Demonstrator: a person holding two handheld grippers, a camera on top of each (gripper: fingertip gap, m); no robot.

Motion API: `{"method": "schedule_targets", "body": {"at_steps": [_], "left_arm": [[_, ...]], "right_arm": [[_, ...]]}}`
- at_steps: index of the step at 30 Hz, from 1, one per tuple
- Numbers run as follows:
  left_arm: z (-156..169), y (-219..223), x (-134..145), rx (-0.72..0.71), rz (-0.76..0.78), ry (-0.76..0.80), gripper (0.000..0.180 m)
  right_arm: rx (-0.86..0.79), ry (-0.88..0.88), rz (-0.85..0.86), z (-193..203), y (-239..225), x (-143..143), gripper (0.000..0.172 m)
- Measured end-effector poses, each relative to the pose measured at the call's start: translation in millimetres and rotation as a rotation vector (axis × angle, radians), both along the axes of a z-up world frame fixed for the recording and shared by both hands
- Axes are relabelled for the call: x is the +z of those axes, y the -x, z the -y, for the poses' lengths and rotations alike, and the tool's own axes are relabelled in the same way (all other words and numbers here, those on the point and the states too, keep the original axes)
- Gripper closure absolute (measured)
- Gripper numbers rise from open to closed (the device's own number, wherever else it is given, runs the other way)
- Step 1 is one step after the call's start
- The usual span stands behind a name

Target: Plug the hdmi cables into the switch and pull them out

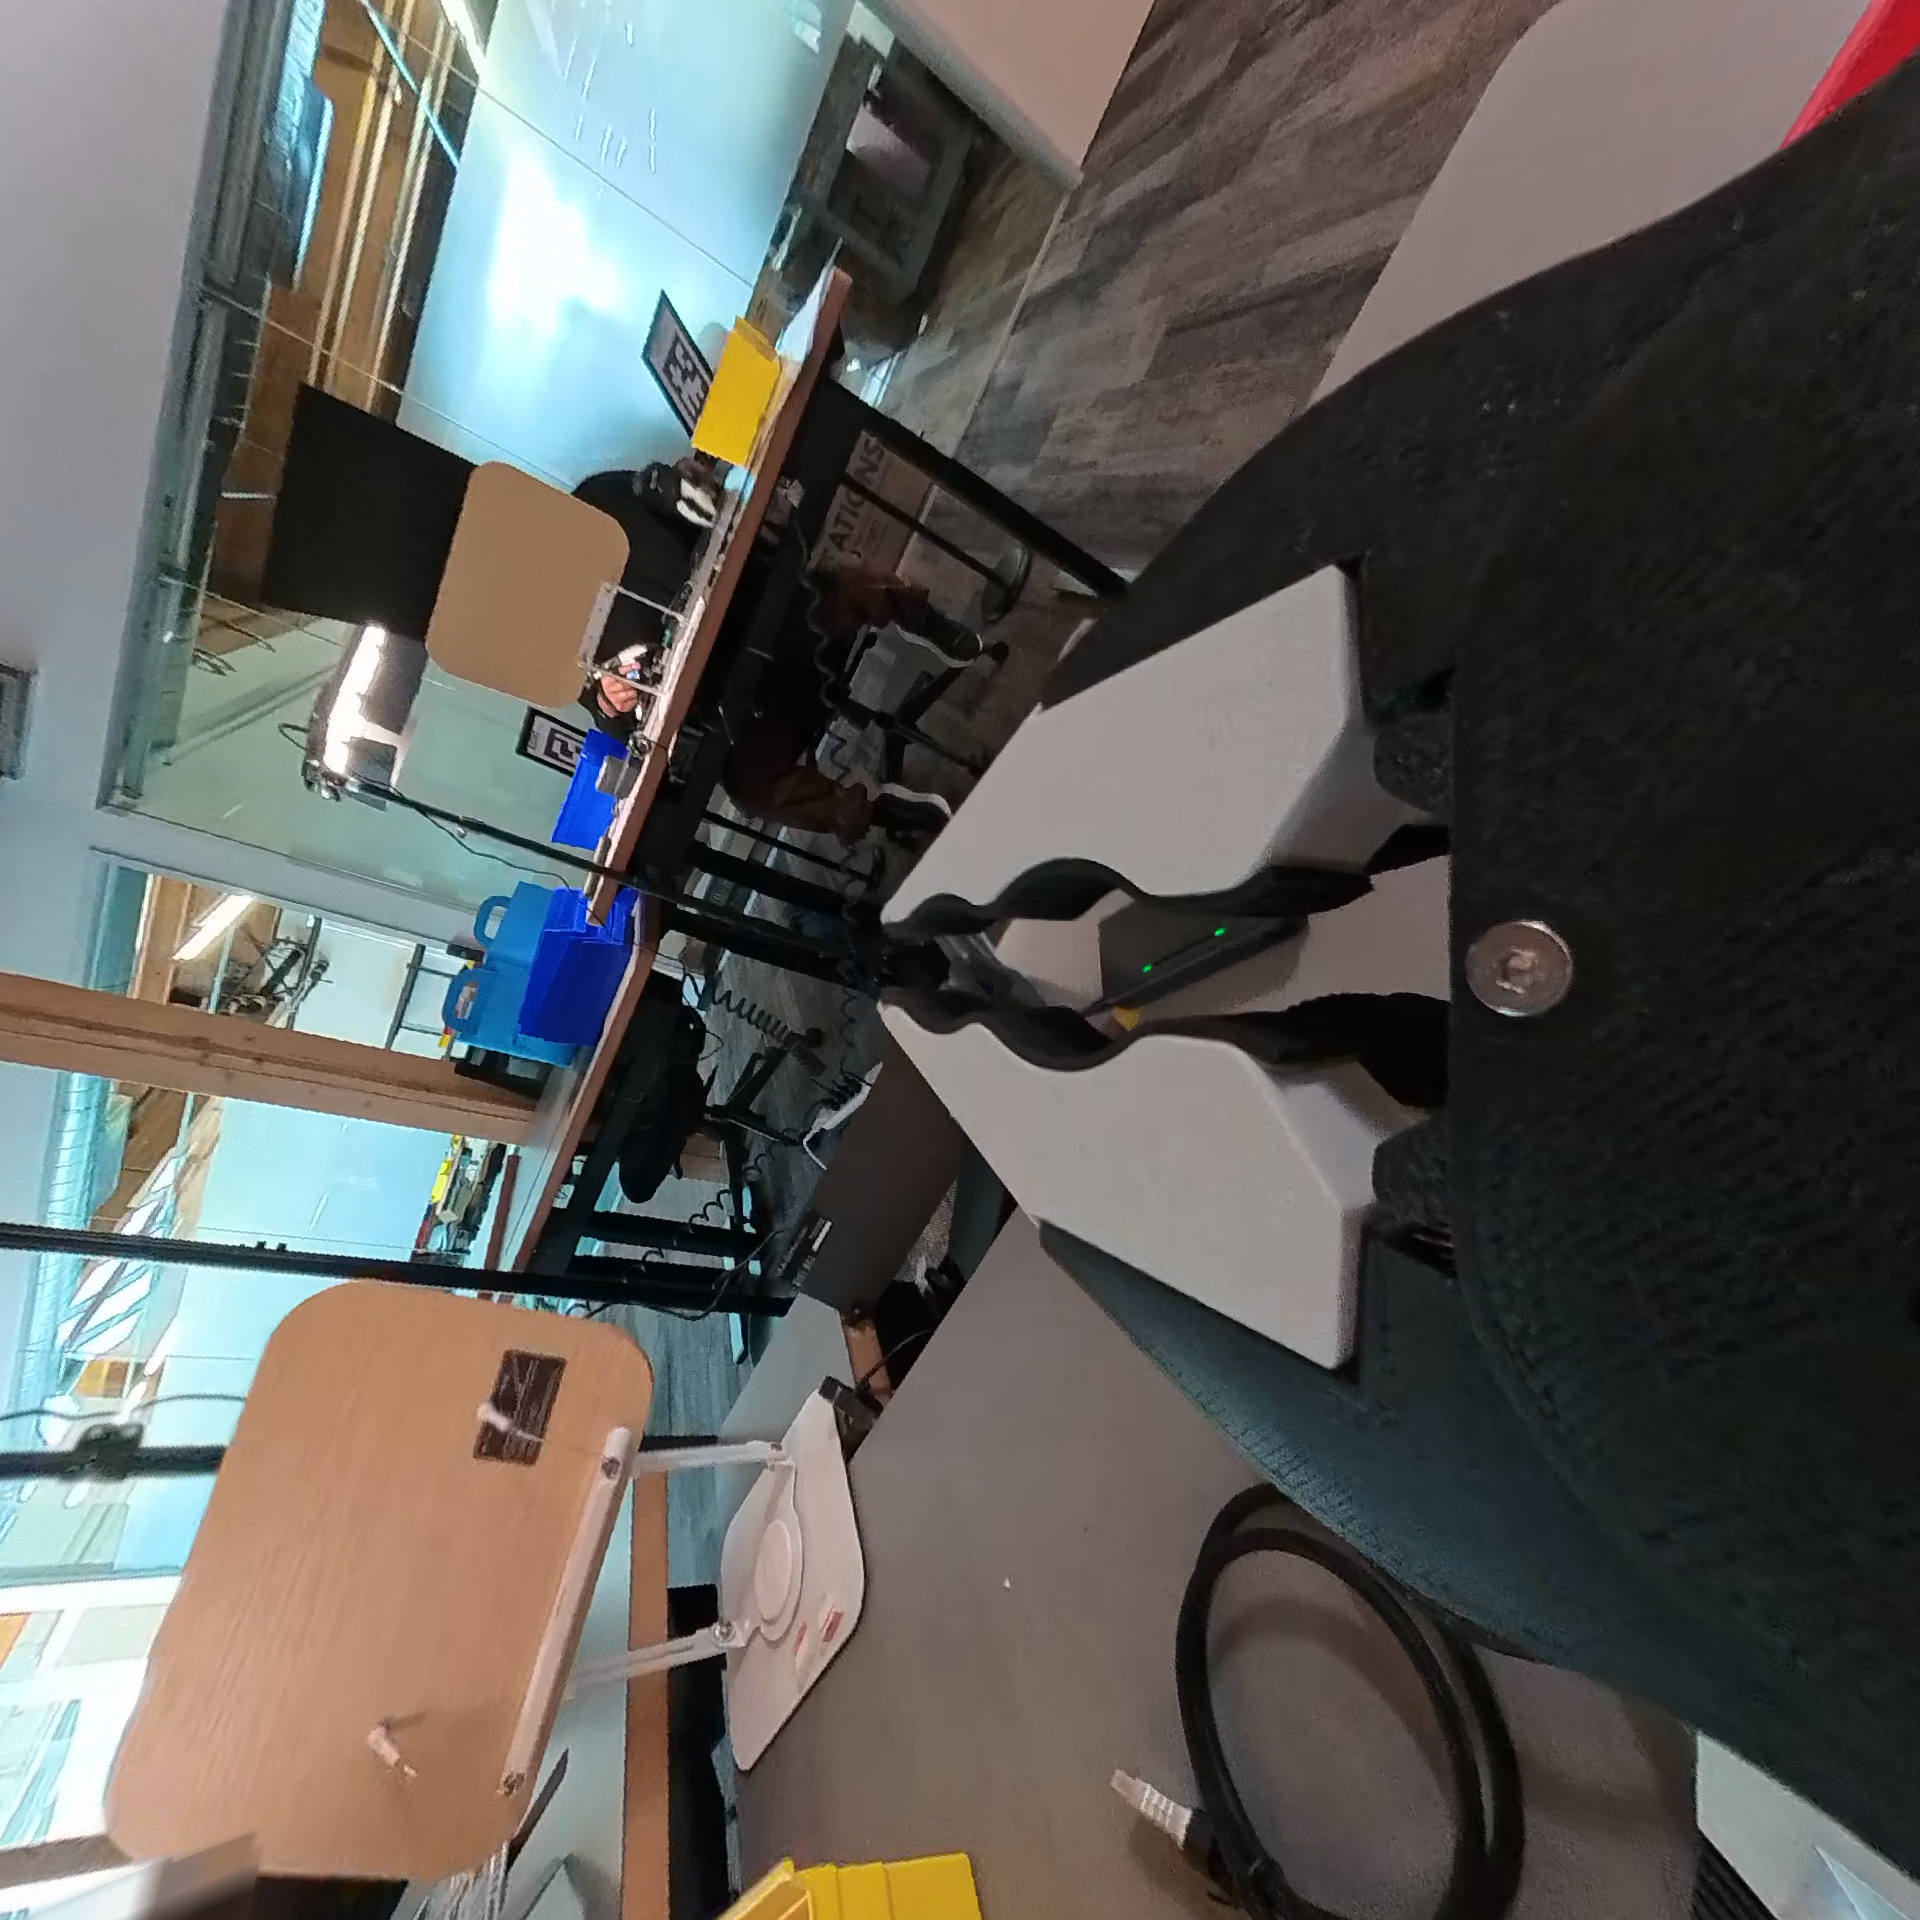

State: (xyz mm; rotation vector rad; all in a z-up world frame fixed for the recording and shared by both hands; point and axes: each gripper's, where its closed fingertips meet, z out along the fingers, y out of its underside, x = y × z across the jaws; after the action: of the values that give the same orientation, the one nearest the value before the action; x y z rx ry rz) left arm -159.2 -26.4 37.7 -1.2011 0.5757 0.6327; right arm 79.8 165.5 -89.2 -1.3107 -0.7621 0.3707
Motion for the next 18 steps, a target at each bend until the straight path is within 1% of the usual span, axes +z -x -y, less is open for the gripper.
{"method": "schedule_targets", "body": {"at_steps": [2,3,7,11,14,16,18], "left_arm": [[-36.5,-45.7,-16.9,-0.175,0.044,0.101,0.176],[-54.6,-66.3,-28.5,-0.239,0.047,0.161,0.176],[-119.6,-127.5,-83.4,-0.343,-0.024,0.372,0.176],[-168.5,-174.6,-142.3,-0.463,-0.036,0.609,0.175],[-200.9,-197.8,-177.1,-0.492,-0.043,0.729,0.176],[-220.9,-210.6,-199.0,-0.483,-0.072,0.804,0.176],[-237.9,-222.4,-225.4,-0.472,-0.107,0.915,0.175]], "right_arm": [[-0.021,-0.022,-0.014,2.7,-6.5,7.0,0.164],[-0.037,-0.035,-0.024,3.7,-11.6,10.8,0.164],[-0.119,-0.072,-0.067,3.2,-39.9,21.5,0.166],[-0.172,-0.086,-0.148,-0.7,-61.7,29.0,0.167],[-0.170,-0.078,-0.185,-3.3,-63.4,29.9,0.168],[-0.173,-0.078,-0.171,-4.9,-60.9,28.4,0.168],[-0.179,-0.081,-0.153,-5.9,-58.4,27.1,0.168]]}}
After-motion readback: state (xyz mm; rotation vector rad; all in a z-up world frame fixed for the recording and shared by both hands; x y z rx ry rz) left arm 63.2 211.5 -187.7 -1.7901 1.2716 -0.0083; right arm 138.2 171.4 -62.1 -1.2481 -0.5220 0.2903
